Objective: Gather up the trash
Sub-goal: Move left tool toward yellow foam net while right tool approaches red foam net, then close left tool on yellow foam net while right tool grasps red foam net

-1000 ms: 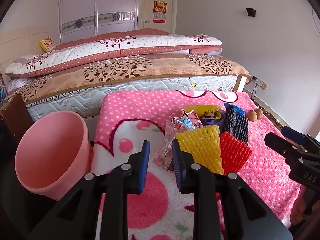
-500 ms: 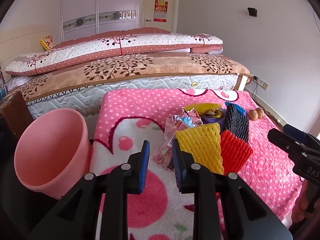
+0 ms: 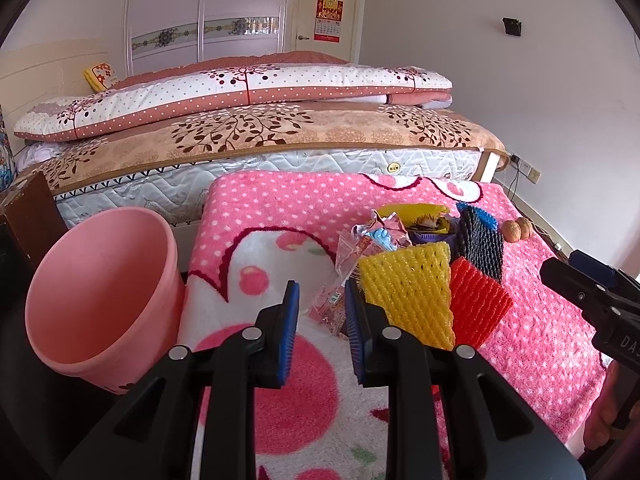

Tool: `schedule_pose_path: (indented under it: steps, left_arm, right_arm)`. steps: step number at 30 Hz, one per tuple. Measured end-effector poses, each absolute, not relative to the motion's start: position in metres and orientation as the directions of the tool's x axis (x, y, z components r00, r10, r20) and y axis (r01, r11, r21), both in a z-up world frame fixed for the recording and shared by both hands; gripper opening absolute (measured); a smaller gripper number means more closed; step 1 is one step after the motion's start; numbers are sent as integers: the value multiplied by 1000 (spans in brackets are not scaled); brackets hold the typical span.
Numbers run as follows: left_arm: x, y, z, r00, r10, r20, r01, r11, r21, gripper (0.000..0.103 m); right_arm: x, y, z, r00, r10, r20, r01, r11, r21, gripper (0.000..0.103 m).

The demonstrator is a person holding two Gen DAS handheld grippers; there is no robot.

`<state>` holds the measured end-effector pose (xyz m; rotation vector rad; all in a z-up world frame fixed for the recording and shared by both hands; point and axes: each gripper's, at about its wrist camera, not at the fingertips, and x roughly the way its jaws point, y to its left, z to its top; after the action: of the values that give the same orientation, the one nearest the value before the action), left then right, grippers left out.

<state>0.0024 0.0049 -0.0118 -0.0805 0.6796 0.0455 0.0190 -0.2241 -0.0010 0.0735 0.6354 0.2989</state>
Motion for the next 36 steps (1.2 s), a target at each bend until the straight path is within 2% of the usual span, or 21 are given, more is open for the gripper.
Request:
schedule_pose_path:
  steps: [21,29,32,36]
  left_arm:
    - [-1,8,-18,770,-61,-635,-20,993,-119,23]
    - [-3,4,-15,760,-148,-632,43,983,-178,24]
    - [-5,1,-13,759,-188,-624,68,975,-212,37]
    - [-6,-6,-10,756,-201,-623,83,973,-214,38]
  right_arm:
    - [18,-224,-7,748,306,-589,-257,952,169,75]
    - [20,-225,-11,737,323,-594,-265,946,185,73]
    - [21,-225,-14,730,329,-599,-270,944,191,73]
    - [20,-223,-18,723,335,-604,-279,942,190,73]
